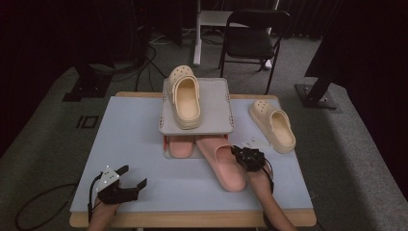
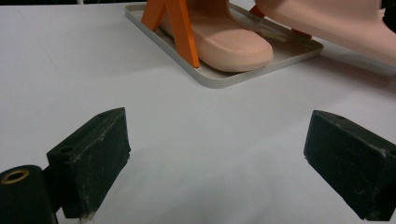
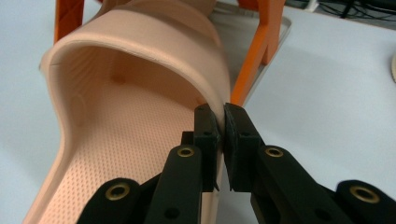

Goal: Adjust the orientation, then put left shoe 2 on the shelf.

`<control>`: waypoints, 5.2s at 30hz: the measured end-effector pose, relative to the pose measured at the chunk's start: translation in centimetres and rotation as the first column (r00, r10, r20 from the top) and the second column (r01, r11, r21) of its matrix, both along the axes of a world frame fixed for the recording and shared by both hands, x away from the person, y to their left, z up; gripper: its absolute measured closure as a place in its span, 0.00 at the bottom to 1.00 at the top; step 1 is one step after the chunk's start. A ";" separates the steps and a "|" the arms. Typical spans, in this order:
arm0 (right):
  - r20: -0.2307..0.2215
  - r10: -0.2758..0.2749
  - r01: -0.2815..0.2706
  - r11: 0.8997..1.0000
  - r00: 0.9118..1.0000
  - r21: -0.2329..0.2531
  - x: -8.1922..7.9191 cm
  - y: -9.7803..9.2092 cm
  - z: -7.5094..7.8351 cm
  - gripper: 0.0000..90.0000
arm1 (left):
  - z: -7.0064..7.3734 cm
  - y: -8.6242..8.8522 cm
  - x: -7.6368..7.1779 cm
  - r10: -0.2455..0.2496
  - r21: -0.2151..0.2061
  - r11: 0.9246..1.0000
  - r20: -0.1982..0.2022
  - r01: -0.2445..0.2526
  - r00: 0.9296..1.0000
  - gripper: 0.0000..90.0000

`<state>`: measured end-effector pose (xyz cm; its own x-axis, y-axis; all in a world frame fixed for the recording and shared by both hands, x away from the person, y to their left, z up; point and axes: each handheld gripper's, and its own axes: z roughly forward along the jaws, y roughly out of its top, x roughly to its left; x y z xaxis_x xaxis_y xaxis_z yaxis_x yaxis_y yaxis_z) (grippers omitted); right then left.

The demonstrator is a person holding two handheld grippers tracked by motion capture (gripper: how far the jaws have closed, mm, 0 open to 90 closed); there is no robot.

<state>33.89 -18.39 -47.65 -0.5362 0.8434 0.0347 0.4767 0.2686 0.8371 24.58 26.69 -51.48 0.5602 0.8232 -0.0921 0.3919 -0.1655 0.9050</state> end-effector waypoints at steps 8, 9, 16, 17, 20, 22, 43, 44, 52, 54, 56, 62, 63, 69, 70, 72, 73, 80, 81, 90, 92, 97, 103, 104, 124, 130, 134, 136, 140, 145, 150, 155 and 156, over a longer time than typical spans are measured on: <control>-0.004 -0.094 0.094 0.996 0.996 0.006 0.7 1.9 -0.1 0.93 | 0.0 0.1 0.0 0.000 -0.001 1.000 0.001 0.000 1.000 0.08; -0.007 -0.112 0.112 0.994 0.994 0.014 0.7 2.1 -0.2 0.93 | 0.0 0.1 0.0 -0.001 0.000 1.000 0.003 0.001 1.000 0.08; -0.030 -0.179 0.180 0.983 0.983 0.042 1.1 3.1 -0.5 0.92 | 0.1 0.1 0.0 -0.002 0.001 1.000 0.004 0.002 1.000 0.08; -0.039 -0.183 0.185 0.982 0.982 0.030 1.2 3.5 -1.0 0.92 | 0.1 0.1 0.0 -0.003 -0.003 1.000 0.006 0.003 1.000 0.08; -0.028 -0.201 0.202 0.979 0.979 0.027 1.1 3.7 -1.1 0.92 | 0.1 0.2 0.0 -0.002 -0.002 1.000 0.005 0.002 1.000 0.08; -0.063 -0.190 0.195 0.978 0.980 0.074 1.4 3.6 -1.1 0.87 | 0.0 0.2 0.0 -0.002 -0.001 1.000 0.002 0.002 1.000 0.08; -0.073 0.055 -0.044 0.989 0.996 0.145 -1.9 2.5 -0.3 0.42 | 0.1 0.1 0.0 -0.004 -0.004 1.000 0.006 0.005 1.000 0.08; -0.073 0.067 -0.056 0.987 0.995 0.150 -2.2 2.3 -0.2 0.40 | 0.1 0.0 0.0 -0.004 -0.005 1.000 0.006 0.004 1.000 0.08; -0.075 0.140 -0.128 0.982 0.987 0.138 -4.1 1.1 -0.5 0.28 | 0.1 0.0 0.0 -0.007 -0.002 1.000 0.007 0.007 1.000 0.08; -0.078 0.155 -0.143 0.980 0.985 0.138 -4.4 0.8 -0.7 0.27 | 0.1 0.0 0.0 -0.006 -0.007 1.000 0.008 0.006 1.000 0.08; -0.088 0.155 -0.142 0.980 0.984 0.136 -4.6 0.6 -0.9 0.25 | 0.1 -0.1 0.0 -0.006 -0.006 1.000 0.007 0.006 1.000 0.08; -0.098 0.175 -0.160 0.976 0.980 0.148 -5.3 0.0 -1.5 0.23 | 0.1 0.0 0.0 -0.005 -0.008 1.000 0.008 0.005 1.000 0.08; -0.096 0.180 -0.165 0.975 0.979 0.146 -5.4 0.0 -1.6 0.23 | 0.1 0.0 0.0 -0.005 -0.009 1.000 0.008 0.005 1.000 0.08; -0.109 0.198 -0.184 0.975 0.974 0.127 -5.7 -0.1 -2.4 0.20 | 0.1 0.0 0.0 -0.004 -0.011 1.000 0.008 0.004 1.000 0.08; -0.111 0.205 -0.190 0.973 0.972 0.132 -5.7 -0.1 -2.5 0.18 | 0.1 0.0 0.0 -0.005 -0.010 1.000 0.010 0.005 1.000 0.08; -0.109 0.214 -0.199 0.971 0.971 0.134 -5.9 -0.1 -2.6 0.18 | 0.2 0.1 0.0 -0.006 -0.008 1.000 0.011 0.006 1.000 0.08; -0.109 0.219 -0.203 0.970 0.970 0.137 -6.0 0.0 -2.7 0.16 | 0.2 0.1 0.0 -0.006 -0.010 1.000 0.011 0.006 1.000 0.08; -0.123 0.230 -0.219 0.971 0.965 0.100 -6.2 0.4 -3.5 0.15 | 0.1 0.1 0.0 -0.005 -0.010 1.000 0.012 0.006 1.000 0.08; -0.127 0.228 -0.217 0.972 0.965 0.096 -6.2 0.4 -3.6 0.15 | 0.2 0.1 0.0 -0.005 -0.009 1.000 0.012 0.005 1.000 0.08; -0.143 0.234 -0.224 0.971 0.962 0.079 -6.1 0.7 -4.2 0.15 | 0.1 0.1 0.0 -0.005 -0.010 1.000 0.010 0.005 1.000 0.08; -0.147 0.236 -0.226 0.971 0.961 0.082 -6.1 0.7 -4.2 0.15 | 0.1 0.1 0.0 -0.005 -0.011 1.000 0.011 0.005 1.000 0.08; -0.141 0.236 -0.227 0.971 0.961 0.078 -6.1 0.8 -4.2 0.15 | 0.1 0.1 0.0 -0.005 -0.010 1.000 0.012 0.005 1.000 0.08; -0.137 0.204 -0.195 0.978 0.969 0.076 -5.6 1.0 -4.1 0.15 | 0.1 0.1 0.1 -0.007 -0.005 1.000 0.010 0.007 1.000 0.08; -0.140 0.203 -0.193 0.978 0.969 0.076 -5.5 1.1 -4.1 0.15 | 0.1 0.1 0.1 -0.008 -0.004 1.000 0.010 0.008 1.000 0.08; -0.121 0.168 -0.160 0.984 0.978 0.073 -3.2 1.8 -3.8 0.16 | 0.1 0.1 0.1 -0.007 -0.006 1.000 0.009 0.008 1.000 0.08; -0.112 0.151 -0.144 0.987 0.982 0.067 -2.5 2.0 -3.8 0.16 | 0.1 0.2 0.1 -0.007 -0.008 1.000 0.008 0.007 1.000 0.08; -0.100 0.137 -0.132 0.990 0.985 0.055 -2.2 2.3 -3.8 0.16 | 0.1 0.2 0.1 -0.008 -0.008 1.000 0.009 0.008 1.000 0.08; -0.095 0.130 -0.125 0.991 0.987 0.051 -2.0 2.5 -3.8 0.16 | 0.1 0.1 0.0 -0.009 -0.009 1.000 0.009 0.009 1.000 0.08; -0.098 0.118 -0.113 0.992 0.988 0.055 -1.6 2.6 -3.7 0.16 | 0.1 0.2 0.1 -0.009 -0.009 1.000 0.008 0.009 1.000 0.08; -0.091 0.118 -0.113 0.992 0.989 0.055 -1.2 2.9 -3.6 0.15 | 0.1 0.2 0.1 -0.009 -0.007 1.000 0.007 0.009 1.000 0.08; -0.088 0.122 -0.118 0.992 0.989 0.044 -0.8 3.4 -3.6 0.14 | 0.1 0.2 0.0 -0.010 -0.009 1.000 0.008 0.010 1.000 0.08; -0.087 0.108 -0.104 0.993 0.990 0.051 -0.9 3.7 -3.7 0.14 | 0.0 0.1 0.1 -0.007 -0.011 1.000 0.003 0.007 1.000 0.08; -0.080 0.102 -0.098 0.994 0.992 0.046 -0.9 3.9 -3.7 0.14 | 0.1 0.1 0.1 -0.012 -0.007 1.000 0.007 0.012 1.000 0.08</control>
<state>33.00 -14.53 -51.33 -0.6118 0.7825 0.1159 0.5164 0.2842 0.8078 24.69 26.81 -51.42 0.5705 0.8159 -0.0943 0.3839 -0.1634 0.9088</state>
